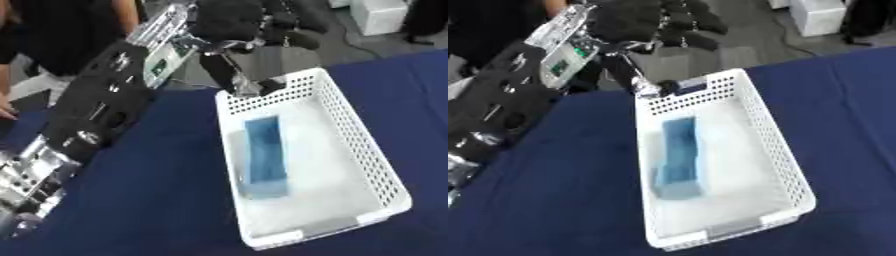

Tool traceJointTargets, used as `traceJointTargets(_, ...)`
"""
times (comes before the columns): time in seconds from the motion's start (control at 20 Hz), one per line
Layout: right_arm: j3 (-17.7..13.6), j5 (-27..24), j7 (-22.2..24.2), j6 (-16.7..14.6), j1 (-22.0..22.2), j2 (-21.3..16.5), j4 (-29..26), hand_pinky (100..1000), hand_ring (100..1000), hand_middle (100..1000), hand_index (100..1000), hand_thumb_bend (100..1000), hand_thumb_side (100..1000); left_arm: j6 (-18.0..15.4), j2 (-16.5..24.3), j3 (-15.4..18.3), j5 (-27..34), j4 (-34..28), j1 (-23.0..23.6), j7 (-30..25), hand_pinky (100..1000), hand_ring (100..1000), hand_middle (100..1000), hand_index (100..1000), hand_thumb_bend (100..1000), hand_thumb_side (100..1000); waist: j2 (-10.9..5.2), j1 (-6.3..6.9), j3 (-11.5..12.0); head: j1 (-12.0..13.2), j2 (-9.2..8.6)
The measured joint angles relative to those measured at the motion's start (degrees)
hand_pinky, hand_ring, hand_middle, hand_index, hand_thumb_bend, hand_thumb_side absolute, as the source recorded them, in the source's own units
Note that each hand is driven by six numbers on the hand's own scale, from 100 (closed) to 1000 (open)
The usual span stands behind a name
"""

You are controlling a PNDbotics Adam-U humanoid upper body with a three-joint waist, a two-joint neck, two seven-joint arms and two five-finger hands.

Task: Pick up objects on the table and place them in the box.

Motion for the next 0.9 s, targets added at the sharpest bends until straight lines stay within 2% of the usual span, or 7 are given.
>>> traceJointTargets(0.2, -0.1, 0.4, 0.2, -0.2, 0.4, -0.6, 0.0, 748, 755, 795, 847, 100, 887, 0.2, 3.9, 3.1, -2.5, 2.0, -2.3, 11.5, 1000, 1000, 1000, 1000, 100, 328, 0.0, 0.26, 0.6, -0.4, 0.46)
traceJointTargets(0.25, -0.1, 0.5, 0.3, -0.2, 0.5, -0.7, 0.0, 749, 755, 795, 847, 100, 887, 0.4, 4.5, 4.0, -3.2, 2.8, -2.4, 14.9, 787, 843, 819, 854, 306, 100, 0.0, 0.26, 0.7, -0.4, 0.47)
traceJointTargets(0.35, -0.1, 0.7, 0.5, -0.3, 0.6, -0.8, 0.0, 750, 755, 795, 848, 100, 885, 2.8, 4.8, 5.3, -3.2, 4.8, -2.3, 19.1, 100, 276, 365, 471, 387, 100, 0.01, 0.26, 0.7, -0.4, 0.47)
traceJointTargets(0.45, -0.1, 0.7, 0.8, -0.3, 0.6, -0.8, 0.0, 753, 757, 796, 851, 100, 883, 5.3, 4.8, 5.5, 1.2, 8.0, -0.7, 21.7, 100, 100, 100, 145, 186, 100, 0.15, 0.24, 0.7, -0.4, 0.47)
traceJointTargets(0.5, -0.1, 0.8, 0.9, -0.4, 0.6, -0.8, 0.0, 754, 757, 796, 852, 100, 882, 6.0, 4.9, 5.2, 5.5, 9.4, 0.3, 22.4, 100, 100, 100, 101, 133, 147, 0.47, 0.22, 0.7, -0.4, 0.47)
traceJointTargets(0.75, -0.2, 1.8, 2.1, -0.6, 0.7, -0.8, 0.0, 769, 761, 800, 868, 100, 868, 3.1, 8.6, 3.7, 30.7, 8.3, 7.6, 19.0, 100, 100, 100, 100, 100, 316, 2.07, -0.09, 1.7, -0.4, 0.43)
traceJointTargets(0.9, -0.5, 2.9, 3.1, -0.9, 1.3, -0.8, 0.0, 777, 764, 802, 878, 100, 862, 2.2, 13.3, 5.7, 42.1, 4.1, 15.0, 11.6, 100, 100, 100, 196, 100, 558, 3.33, -0.8, 3.1, -0.9, 0.4)
